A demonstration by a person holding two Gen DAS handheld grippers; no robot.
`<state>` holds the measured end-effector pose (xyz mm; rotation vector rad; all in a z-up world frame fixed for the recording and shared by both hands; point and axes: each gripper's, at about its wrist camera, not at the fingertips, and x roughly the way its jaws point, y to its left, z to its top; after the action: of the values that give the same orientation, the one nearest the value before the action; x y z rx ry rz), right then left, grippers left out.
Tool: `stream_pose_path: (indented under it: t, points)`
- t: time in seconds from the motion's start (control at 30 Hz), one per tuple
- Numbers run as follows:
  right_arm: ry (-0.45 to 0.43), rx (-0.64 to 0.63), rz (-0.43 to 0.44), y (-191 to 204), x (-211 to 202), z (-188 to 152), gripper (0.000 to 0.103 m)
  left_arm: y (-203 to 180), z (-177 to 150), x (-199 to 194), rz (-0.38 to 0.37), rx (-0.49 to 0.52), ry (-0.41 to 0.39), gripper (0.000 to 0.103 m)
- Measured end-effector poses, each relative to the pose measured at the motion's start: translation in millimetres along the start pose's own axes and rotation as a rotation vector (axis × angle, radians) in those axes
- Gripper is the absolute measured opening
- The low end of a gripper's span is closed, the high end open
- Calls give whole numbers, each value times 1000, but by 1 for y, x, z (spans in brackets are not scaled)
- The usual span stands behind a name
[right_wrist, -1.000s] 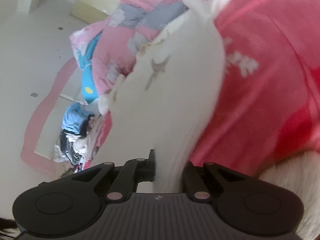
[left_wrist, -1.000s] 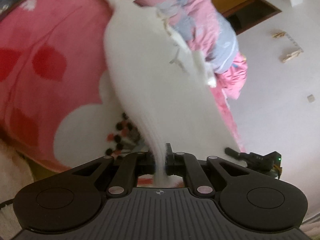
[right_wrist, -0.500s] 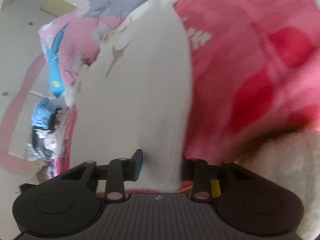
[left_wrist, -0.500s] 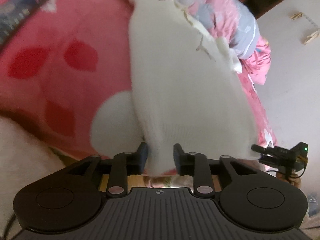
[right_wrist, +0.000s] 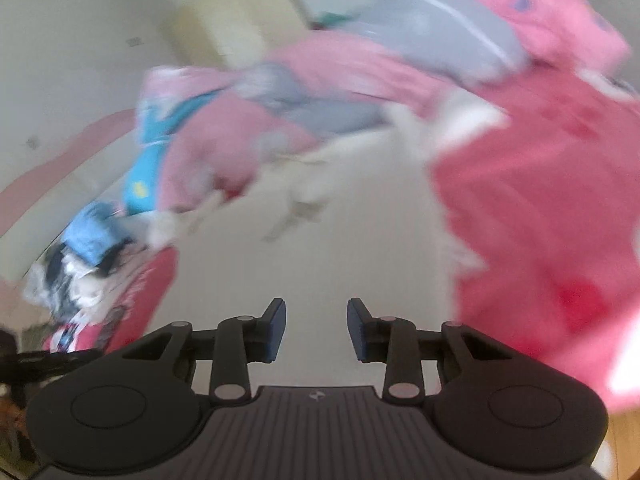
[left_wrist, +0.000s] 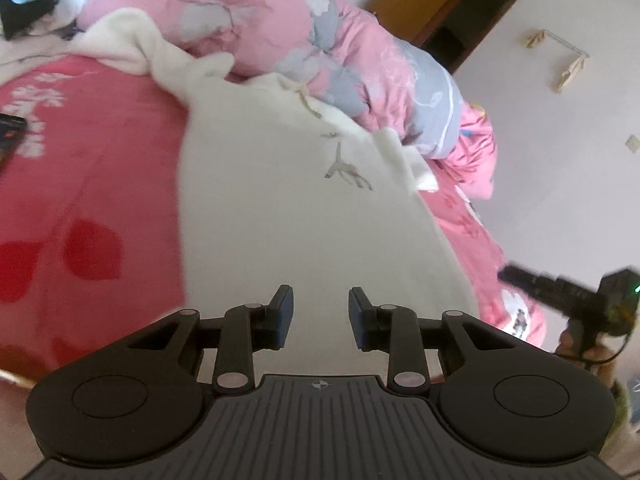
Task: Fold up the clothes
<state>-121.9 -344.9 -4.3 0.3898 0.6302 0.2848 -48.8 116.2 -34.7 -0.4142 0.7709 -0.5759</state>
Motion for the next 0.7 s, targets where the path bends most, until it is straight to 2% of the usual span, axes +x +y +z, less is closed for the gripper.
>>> stream_pose_path:
  t: [0.23,0.33,0.53,0.63,0.7]
  points:
    - [38,-236,170,95,82,34,32,15,-13,25,58,37,-60,29]
    - [109,-341,209,137,131,41,31,30,-22,27,21,23,-82,29]
    - [304,-490,182,201,253,32,21,55,-36,25,-102,-27,-148,30]
    - [378,-514,138,208,309,27,16,61,-37,27,-133,-61,-153,30]
    - [381,-493,145,211,330,30,13,64,-38,27,-152,-73,-152,30]
